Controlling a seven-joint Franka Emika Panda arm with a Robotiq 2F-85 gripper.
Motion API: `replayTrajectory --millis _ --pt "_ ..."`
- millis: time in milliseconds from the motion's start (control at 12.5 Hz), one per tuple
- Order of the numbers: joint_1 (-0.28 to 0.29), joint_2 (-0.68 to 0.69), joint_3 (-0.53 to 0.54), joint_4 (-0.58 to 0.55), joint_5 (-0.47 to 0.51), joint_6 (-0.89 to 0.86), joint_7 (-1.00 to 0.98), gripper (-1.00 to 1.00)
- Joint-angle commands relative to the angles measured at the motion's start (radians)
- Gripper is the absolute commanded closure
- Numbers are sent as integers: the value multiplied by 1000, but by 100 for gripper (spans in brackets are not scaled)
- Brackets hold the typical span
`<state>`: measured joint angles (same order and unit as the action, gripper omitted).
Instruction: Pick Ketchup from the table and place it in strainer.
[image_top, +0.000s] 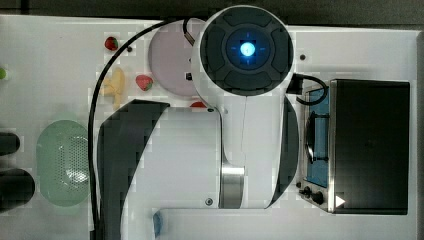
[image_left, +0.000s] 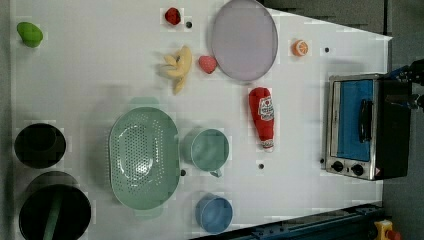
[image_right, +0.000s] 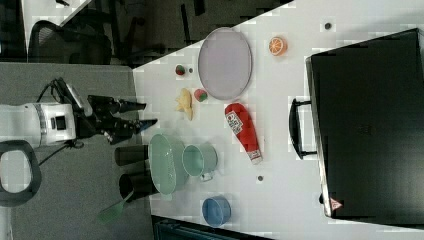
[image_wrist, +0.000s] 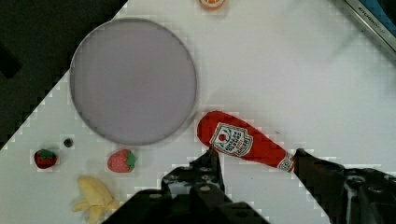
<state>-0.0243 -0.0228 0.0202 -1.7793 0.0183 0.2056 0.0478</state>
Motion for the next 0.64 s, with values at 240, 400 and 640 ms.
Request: replayTrajectory --millis 240,400,640 --pt "-113 -196 65 -81 13 -147 -33 -100" --pt "-112 -174 71 -97 13 -123 -52 -100" --pt "-110 -116 85 -135 13 -62 -90 -100"
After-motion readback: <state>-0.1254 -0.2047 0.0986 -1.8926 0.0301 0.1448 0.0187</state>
